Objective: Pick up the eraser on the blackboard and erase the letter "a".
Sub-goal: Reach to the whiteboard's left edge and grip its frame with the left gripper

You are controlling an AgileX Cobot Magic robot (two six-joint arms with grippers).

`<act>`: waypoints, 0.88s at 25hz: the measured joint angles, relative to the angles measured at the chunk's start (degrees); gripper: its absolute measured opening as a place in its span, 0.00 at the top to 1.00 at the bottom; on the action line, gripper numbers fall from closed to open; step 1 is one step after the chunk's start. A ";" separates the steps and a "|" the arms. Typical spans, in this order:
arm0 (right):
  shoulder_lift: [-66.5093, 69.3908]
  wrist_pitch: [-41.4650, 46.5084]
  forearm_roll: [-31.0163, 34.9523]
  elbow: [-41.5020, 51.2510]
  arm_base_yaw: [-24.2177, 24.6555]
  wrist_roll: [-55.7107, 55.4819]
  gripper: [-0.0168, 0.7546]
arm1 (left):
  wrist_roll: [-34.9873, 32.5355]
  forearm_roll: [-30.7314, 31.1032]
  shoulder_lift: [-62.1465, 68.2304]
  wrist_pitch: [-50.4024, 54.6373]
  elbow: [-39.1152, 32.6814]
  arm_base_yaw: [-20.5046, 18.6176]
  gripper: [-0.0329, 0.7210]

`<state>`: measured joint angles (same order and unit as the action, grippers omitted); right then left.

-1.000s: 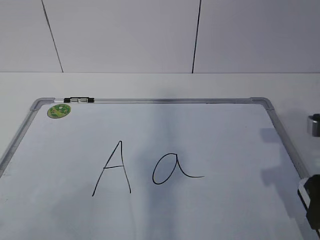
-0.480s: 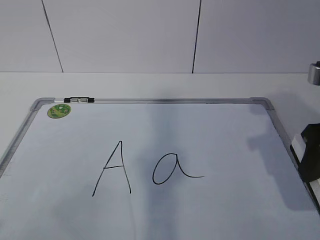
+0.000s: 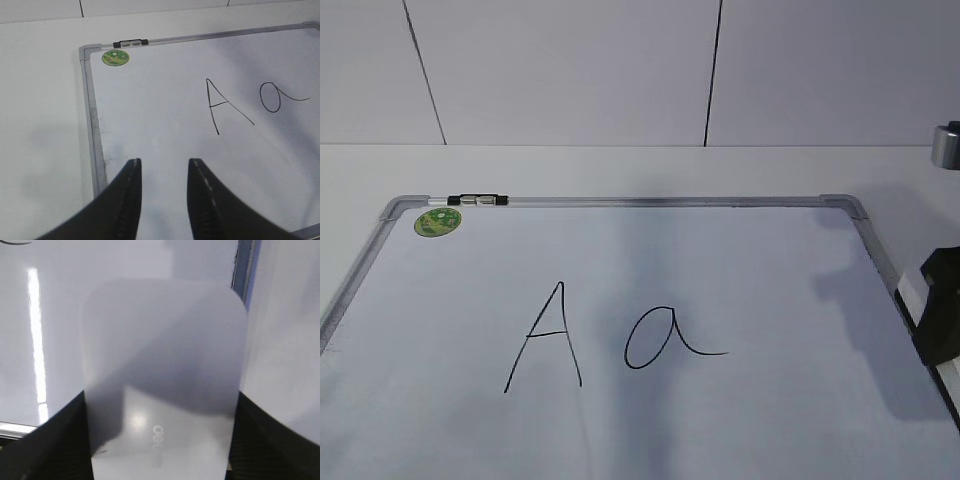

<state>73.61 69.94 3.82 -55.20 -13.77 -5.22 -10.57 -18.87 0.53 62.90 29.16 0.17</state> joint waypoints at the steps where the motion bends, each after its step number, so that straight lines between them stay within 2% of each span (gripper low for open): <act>1: 0.00 0.00 0.00 0.00 0.00 0.00 0.26 | 0.00 -0.15 0.00 -0.04 0.00 0.00 0.64; 9: 0.00 0.00 0.00 0.00 -0.04 0.25 0.26 | 0.00 -0.57 3.29 -1.47 0.00 0.00 0.64; 15: 0.00 0.00 0.00 0.00 -0.04 0.33 0.26 | 0.00 -2.23 12.21 -11.74 0.00 0.12 0.62; 17: 0.00 0.00 0.00 0.00 -0.04 0.47 0.26 | 0.00 -2.77 14.55 -15.36 0.00 0.22 0.57; 22: 0.00 -0.13 0.00 0.00 -0.04 0.60 0.26 | 0.00 -2.90 19.07 -20.60 0.00 0.22 0.39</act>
<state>73.61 69.81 3.82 -55.20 -13.80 -4.62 -10.57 -21.77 19.60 42.29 29.16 0.39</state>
